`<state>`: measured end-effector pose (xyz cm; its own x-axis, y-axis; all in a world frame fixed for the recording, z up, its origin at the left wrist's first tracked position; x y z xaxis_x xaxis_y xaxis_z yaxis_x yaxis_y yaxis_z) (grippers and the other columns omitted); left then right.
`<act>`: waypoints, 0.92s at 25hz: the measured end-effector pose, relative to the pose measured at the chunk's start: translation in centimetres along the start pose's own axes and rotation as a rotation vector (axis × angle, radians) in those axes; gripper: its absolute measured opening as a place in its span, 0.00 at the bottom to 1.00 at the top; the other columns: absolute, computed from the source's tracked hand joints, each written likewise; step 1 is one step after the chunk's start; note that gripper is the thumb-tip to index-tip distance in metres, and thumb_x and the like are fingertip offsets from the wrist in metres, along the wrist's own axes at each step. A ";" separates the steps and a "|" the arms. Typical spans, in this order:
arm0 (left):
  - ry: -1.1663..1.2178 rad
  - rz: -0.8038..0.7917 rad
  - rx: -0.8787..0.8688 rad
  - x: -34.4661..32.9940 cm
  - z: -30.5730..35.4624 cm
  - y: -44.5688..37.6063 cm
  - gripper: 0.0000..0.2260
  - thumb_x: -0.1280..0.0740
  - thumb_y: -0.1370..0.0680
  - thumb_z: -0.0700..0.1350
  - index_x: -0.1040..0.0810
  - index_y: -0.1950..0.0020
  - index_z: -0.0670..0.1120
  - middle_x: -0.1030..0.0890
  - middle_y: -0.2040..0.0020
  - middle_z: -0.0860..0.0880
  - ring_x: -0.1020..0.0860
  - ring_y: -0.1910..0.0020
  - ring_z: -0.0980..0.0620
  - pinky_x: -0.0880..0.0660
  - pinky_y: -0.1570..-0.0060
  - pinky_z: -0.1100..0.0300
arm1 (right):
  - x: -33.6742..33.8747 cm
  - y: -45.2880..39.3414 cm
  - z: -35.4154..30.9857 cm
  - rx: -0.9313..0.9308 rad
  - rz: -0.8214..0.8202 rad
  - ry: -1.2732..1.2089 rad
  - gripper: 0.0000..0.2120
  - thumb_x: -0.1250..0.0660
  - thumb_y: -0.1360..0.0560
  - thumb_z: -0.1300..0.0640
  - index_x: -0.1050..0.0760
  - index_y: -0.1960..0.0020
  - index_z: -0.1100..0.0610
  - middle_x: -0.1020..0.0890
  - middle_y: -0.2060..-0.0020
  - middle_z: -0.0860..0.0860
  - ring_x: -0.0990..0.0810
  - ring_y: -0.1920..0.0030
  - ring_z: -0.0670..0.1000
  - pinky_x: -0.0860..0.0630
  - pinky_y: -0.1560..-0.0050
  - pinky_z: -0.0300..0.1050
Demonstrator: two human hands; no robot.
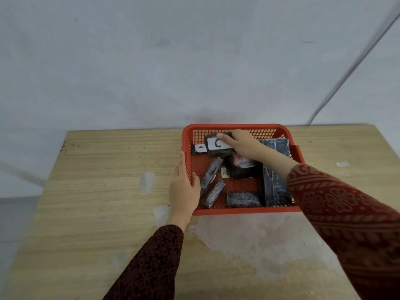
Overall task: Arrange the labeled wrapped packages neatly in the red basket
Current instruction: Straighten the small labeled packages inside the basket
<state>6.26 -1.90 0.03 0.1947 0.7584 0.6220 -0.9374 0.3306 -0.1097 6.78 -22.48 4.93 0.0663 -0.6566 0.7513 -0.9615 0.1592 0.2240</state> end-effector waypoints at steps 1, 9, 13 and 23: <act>0.003 0.002 0.000 0.0 0.0 0.0 0.32 0.38 0.22 0.42 0.49 0.22 0.51 0.27 0.34 0.46 0.33 0.50 0.63 0.33 0.52 0.72 | -0.3 -0.8 0.1 -0.061 0.031 -0.046 0.24 0.45 0.21 0.41 0.33 0.68 0.56 0.30 0.79 0.53 0.25 0.83 0.41 0.30 0.72 0.41; -0.007 0.021 0.009 0.1 0.1 0.1 0.31 0.37 0.22 0.42 0.48 0.22 0.50 0.27 0.34 0.47 0.30 0.47 0.61 0.34 0.50 0.70 | -6.2 -4.0 -0.2 -0.150 -0.217 -0.001 0.12 0.29 0.26 0.53 0.29 0.51 0.58 0.23 0.66 0.50 0.22 0.73 0.45 0.26 0.71 0.39; -0.001 0.012 0.006 0.1 0.1 0.1 0.31 0.38 0.22 0.41 0.48 0.22 0.50 0.27 0.34 0.46 0.29 0.46 0.59 0.33 0.51 0.69 | -6.9 -4.0 0.3 -0.141 -0.075 -0.024 0.15 0.29 0.26 0.54 0.29 0.45 0.61 0.26 0.64 0.50 0.23 0.71 0.51 0.28 0.71 0.41; -0.004 0.007 -0.013 0.1 0.1 0.0 0.31 0.38 0.22 0.41 0.48 0.22 0.48 0.28 0.33 0.45 0.34 0.49 0.64 0.33 0.52 0.72 | -7.2 -4.6 0.9 0.024 -0.129 0.282 0.16 0.34 0.24 0.50 0.27 0.41 0.58 0.24 0.58 0.52 0.22 0.52 0.57 0.33 0.59 0.45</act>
<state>6.26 -1.90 0.17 0.1865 0.7586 0.6242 -0.9350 0.3322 -0.1243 10.47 -19.19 -2.05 0.2562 -0.4395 0.8609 -0.9462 0.0679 0.3163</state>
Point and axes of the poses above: each hand's wrist, its own y-axis away from the middle knuckle, its own x-axis out of the back of the hand, z = x × y, the point moved 6 cm from there along -y, towards the middle knuckle
